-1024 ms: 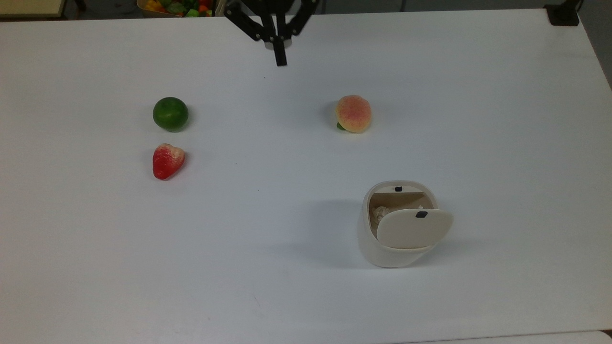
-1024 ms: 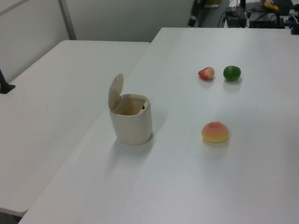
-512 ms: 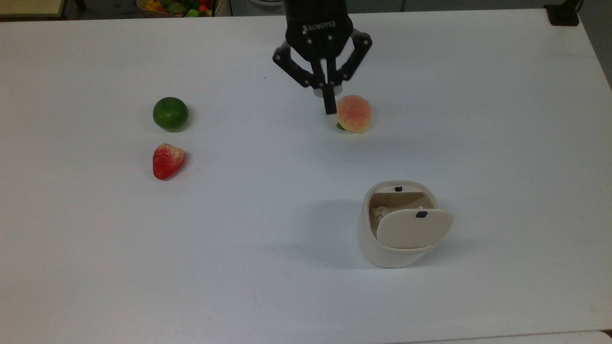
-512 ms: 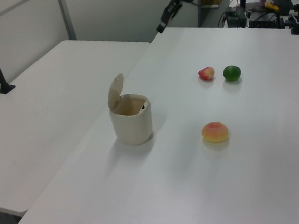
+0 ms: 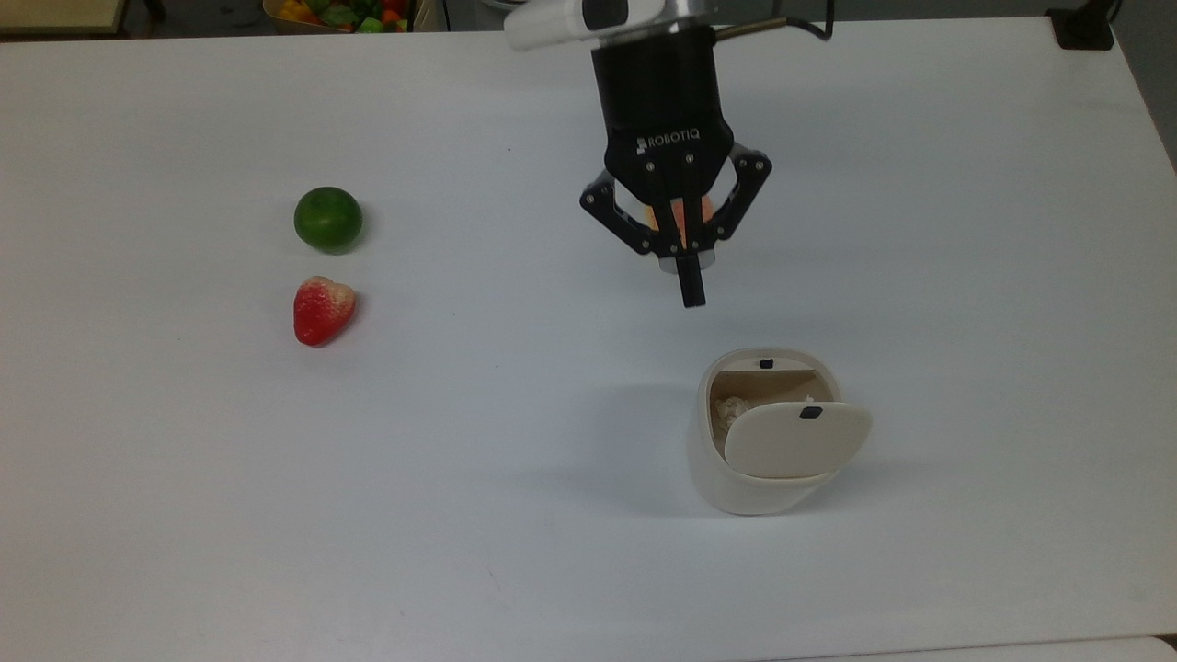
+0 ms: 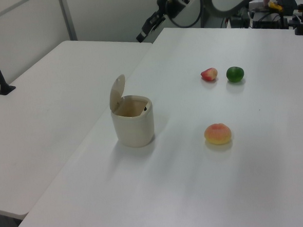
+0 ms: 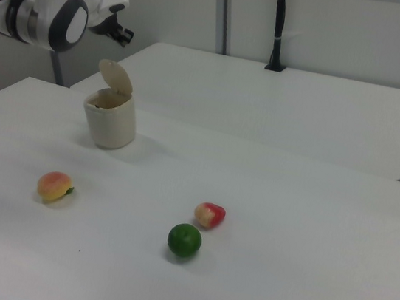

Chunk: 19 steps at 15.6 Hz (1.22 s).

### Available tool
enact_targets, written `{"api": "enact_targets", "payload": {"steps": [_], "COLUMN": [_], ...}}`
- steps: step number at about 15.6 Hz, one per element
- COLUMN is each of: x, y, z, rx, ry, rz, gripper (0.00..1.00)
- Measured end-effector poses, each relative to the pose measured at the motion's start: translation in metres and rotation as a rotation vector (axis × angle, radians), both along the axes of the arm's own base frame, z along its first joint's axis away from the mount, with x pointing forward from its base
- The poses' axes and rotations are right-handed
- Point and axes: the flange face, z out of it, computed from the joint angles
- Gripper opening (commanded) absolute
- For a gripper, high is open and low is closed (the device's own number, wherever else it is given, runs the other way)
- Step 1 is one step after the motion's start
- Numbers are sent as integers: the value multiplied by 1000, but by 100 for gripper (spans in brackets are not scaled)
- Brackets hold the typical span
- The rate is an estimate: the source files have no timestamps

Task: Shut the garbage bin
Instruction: 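Move the gripper over the cream bin toward its raised lid, then lower the gripper fingers against the back of the open lid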

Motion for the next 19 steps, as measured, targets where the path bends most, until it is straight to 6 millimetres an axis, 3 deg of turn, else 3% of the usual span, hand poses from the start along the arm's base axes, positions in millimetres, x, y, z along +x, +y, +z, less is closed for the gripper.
{"api": "enact_targets", "payload": {"steps": [8,19], "x": [19,32], "y": [38,50], "z": [-39,-89], "rx": [28,39], "ry": [-89,-127], "rz": [27,24], "gripper": [2,2]}}
